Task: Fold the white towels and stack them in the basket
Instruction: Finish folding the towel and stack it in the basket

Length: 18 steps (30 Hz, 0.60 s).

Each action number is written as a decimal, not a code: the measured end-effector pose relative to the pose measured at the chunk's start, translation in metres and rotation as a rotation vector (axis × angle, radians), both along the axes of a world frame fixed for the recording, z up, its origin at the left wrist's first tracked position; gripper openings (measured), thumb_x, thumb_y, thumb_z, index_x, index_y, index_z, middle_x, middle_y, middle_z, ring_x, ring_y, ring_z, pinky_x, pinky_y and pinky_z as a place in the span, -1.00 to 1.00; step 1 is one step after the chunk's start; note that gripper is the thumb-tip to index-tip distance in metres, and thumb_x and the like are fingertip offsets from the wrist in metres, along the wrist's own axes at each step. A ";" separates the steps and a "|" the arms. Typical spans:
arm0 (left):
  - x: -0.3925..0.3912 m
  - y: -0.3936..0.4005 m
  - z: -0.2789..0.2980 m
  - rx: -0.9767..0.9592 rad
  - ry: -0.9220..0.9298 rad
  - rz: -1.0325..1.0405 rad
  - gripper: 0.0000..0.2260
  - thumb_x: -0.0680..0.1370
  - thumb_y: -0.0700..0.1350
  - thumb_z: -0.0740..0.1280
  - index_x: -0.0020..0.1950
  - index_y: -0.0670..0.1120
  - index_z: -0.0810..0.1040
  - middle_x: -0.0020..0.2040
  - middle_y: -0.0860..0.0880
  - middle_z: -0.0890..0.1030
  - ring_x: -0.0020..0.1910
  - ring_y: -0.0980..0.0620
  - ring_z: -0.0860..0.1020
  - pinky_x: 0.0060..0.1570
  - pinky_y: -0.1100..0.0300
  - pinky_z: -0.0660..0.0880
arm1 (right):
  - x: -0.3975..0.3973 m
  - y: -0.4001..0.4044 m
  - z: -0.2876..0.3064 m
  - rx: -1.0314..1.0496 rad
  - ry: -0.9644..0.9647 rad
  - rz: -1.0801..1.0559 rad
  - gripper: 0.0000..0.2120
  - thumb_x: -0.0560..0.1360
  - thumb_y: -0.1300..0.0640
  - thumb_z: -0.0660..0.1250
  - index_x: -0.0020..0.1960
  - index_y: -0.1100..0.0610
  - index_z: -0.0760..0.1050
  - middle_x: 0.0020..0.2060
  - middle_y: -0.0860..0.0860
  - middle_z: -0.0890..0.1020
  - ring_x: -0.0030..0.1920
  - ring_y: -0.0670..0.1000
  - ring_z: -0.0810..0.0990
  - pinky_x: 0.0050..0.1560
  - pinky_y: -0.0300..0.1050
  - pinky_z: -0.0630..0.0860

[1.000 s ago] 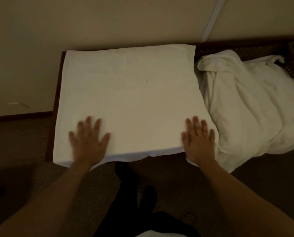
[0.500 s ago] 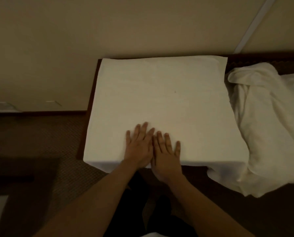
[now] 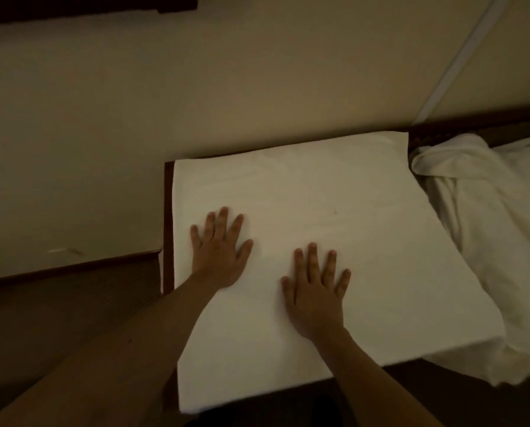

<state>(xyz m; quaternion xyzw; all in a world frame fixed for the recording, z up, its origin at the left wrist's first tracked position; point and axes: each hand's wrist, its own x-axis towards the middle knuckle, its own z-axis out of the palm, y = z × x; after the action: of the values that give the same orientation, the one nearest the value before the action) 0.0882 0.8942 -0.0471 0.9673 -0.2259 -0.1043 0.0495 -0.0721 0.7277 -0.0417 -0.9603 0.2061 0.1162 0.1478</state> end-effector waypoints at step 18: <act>0.211 0.060 -0.007 0.011 0.070 0.200 -0.35 0.64 0.34 -0.13 0.66 0.07 -0.10 0.66 -0.07 -0.11 0.59 -0.25 0.02 0.50 -0.30 -0.01 | 0.119 0.199 0.020 -0.044 -0.157 -0.080 -0.41 0.57 -0.31 0.12 0.36 0.11 0.45 0.33 0.18 0.47 0.30 0.25 0.44 0.16 0.24 0.39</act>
<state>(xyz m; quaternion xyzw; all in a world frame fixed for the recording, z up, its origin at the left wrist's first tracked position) 0.2987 0.9539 -0.0540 0.9811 -0.1255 -0.1337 0.0620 0.0465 0.9270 -0.0215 -0.9605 0.2346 0.0299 0.1468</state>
